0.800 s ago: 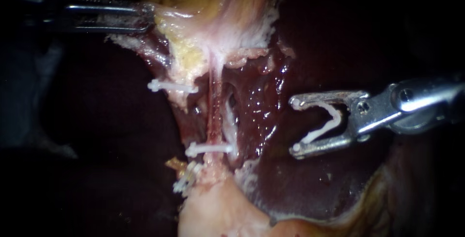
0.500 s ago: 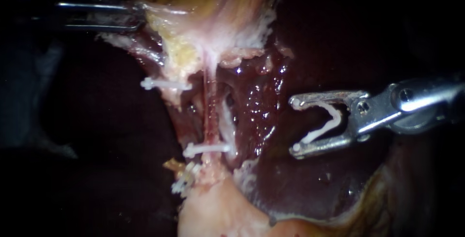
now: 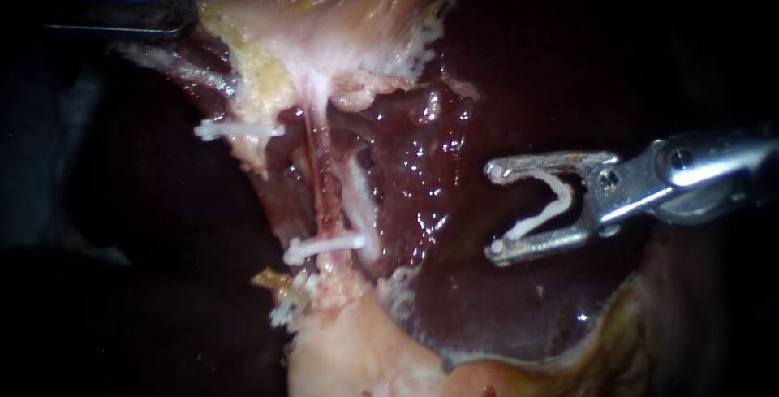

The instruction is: Clipping second clip right tube

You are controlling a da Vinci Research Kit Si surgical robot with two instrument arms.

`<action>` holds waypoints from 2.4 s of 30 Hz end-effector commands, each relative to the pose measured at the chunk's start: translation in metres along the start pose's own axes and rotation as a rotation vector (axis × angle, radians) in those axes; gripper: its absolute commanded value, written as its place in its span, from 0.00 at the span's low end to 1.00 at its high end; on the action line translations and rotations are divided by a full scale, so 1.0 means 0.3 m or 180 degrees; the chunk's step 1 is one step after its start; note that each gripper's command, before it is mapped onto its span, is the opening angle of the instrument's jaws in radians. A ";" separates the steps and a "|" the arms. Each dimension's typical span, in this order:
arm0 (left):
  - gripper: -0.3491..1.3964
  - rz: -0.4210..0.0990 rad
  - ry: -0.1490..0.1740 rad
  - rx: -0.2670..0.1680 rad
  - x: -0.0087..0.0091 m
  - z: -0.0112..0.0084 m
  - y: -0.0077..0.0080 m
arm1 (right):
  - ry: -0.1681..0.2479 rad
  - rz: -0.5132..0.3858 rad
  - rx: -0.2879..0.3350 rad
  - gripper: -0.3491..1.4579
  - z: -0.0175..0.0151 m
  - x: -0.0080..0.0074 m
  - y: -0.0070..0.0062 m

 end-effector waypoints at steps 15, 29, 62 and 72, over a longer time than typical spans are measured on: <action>0.00 0.0002 0.0006 0.0004 -0.0005 0.0006 0.0003 | 0.0194 0.0633 0.0195 0.47 0.019 0.0034 0.0013; 0.00 0.0003 0.0007 0.0008 -0.0007 0.0009 0.0005 | 0.0314 0.0874 0.0235 0.47 0.034 0.0035 0.0064; 0.00 0.0003 0.0009 0.0010 -0.0008 0.0012 0.0005 | 0.0367 0.0956 0.0381 0.47 0.058 0.0032 0.0087; 0.00 0.0004 0.0010 0.0012 -0.0009 0.0015 0.0006 | 0.0412 0.0963 0.0430 0.47 0.065 0.0048 0.0097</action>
